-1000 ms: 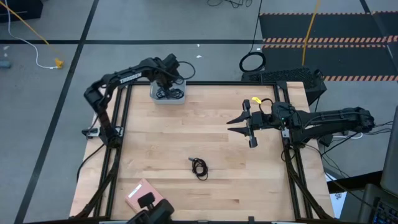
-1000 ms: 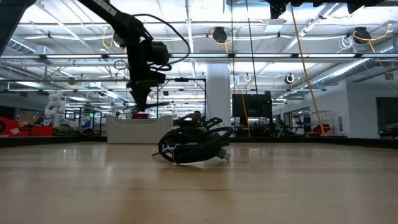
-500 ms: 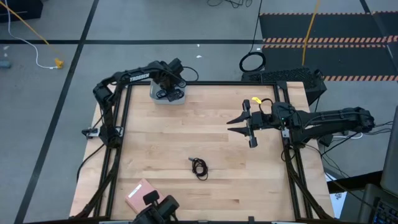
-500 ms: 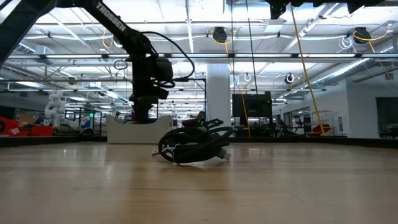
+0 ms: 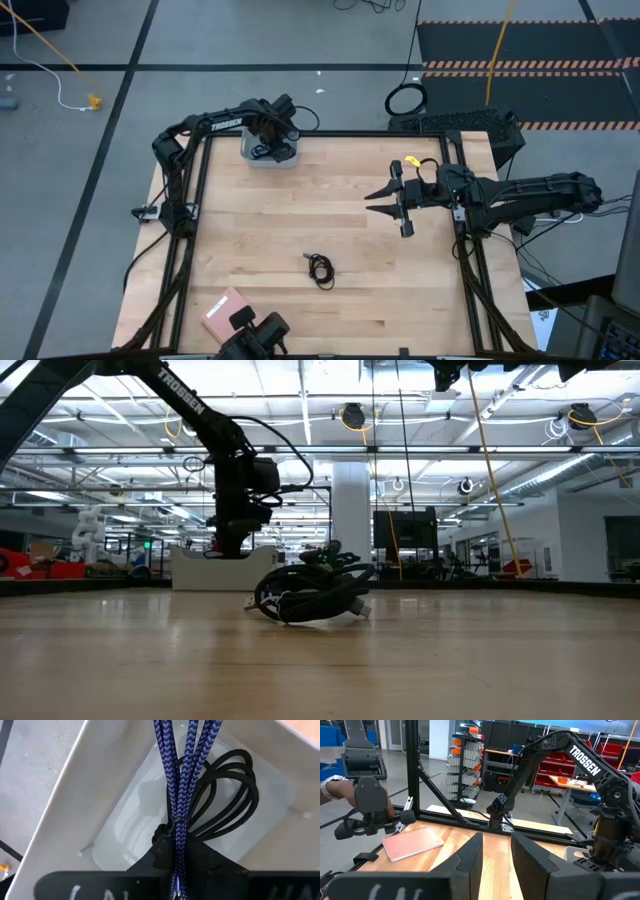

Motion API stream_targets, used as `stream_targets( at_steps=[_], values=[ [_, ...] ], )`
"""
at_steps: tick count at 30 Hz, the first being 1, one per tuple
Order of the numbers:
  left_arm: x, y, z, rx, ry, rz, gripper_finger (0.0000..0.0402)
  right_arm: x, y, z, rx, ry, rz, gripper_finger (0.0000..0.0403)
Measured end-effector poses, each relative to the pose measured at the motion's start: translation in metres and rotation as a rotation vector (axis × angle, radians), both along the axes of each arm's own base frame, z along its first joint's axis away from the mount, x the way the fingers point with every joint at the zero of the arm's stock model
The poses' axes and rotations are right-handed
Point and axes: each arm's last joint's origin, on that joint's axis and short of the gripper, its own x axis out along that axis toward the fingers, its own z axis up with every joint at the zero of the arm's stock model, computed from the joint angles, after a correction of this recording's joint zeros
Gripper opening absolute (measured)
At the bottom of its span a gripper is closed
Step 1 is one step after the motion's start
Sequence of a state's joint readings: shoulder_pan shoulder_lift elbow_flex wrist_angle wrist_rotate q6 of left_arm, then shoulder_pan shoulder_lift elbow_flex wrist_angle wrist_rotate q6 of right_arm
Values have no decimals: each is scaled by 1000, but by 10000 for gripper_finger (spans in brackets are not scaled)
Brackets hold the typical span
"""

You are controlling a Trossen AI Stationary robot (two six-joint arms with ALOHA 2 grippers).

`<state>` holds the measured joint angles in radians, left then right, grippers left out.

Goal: Pick and place USB-C Cables
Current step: Put the black purple charger cable into the white bin, then put the black charger cable into the white bin

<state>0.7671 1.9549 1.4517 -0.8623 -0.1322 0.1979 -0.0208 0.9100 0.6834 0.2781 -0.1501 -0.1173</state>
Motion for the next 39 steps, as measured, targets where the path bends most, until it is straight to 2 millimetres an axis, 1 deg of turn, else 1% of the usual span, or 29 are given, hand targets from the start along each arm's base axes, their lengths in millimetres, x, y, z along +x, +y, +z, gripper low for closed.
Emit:
stream_targets(
  at_steps=[10, 21, 23, 28, 31, 34, 39],
  values=[
    [-2, 2, 0, -4, -18, 82, 31, 0, 0, 0, 0, 0, 0, 93],
    [-4, 3, 0, -9, -24, 127, 33, 0, 0, 0, 0, 0, 0, 93],
    [-4, 3, 0, -12, -28, 133, 43, 0, 0, 0, 0, 1, 0, 93],
    [-4, 3, 1, -14, -33, 142, 92, 0, 0, -1, 7, 7, 1, 93],
    [-3, 2, 1, -17, -36, 138, 114, 0, 0, -1, 22, 11, 0, 93],
    [-2, 0, 10, -9, -63, 147, 121, 0, 0, -1, 27, 12, 1, 93],
    [-1, -15, 42, 43, -136, 131, 122, 0, 0, -2, 29, 29, 2, 93]
  ],
)
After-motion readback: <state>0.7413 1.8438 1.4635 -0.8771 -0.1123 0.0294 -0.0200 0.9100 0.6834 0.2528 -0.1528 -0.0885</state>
